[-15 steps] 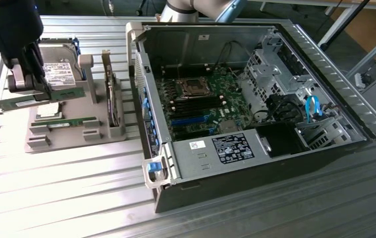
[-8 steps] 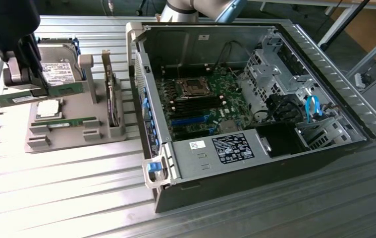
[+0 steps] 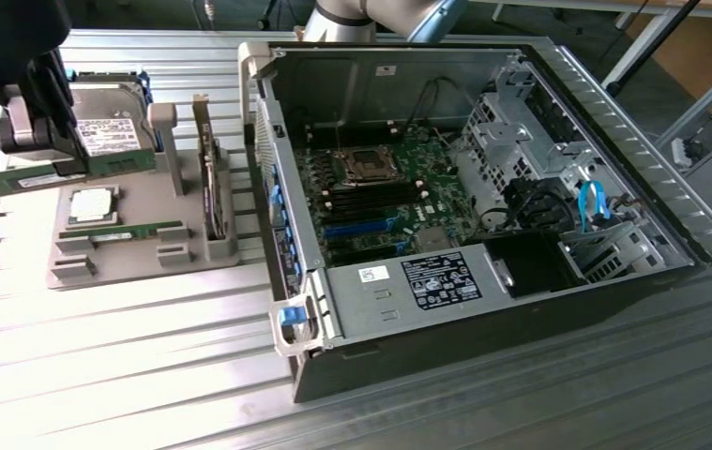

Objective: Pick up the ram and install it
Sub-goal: 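Pick up the ram and move it above insertion slot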

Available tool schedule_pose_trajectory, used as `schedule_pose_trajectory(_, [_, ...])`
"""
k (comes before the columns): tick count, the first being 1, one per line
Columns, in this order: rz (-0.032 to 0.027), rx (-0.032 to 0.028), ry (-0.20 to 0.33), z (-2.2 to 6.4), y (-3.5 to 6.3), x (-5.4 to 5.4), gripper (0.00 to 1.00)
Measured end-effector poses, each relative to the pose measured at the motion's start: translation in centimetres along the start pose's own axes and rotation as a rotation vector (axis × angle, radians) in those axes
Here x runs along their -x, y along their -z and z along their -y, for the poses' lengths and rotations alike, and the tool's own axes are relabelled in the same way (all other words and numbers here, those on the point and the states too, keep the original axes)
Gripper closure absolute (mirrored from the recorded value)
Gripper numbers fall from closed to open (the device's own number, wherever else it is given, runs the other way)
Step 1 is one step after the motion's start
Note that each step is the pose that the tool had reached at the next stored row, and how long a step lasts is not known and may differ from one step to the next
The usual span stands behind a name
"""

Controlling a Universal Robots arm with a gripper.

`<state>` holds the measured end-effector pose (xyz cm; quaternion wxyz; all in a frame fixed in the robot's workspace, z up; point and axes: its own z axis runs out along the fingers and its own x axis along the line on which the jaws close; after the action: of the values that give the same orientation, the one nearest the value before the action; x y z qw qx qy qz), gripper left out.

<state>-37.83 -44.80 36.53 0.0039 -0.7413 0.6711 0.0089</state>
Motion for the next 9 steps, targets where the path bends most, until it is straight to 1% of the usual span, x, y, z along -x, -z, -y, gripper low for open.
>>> schedule_pose_trajectory(9, [-0.0018, 0.0003, 0.000, 0.00, 0.27, 0.01, 0.87])
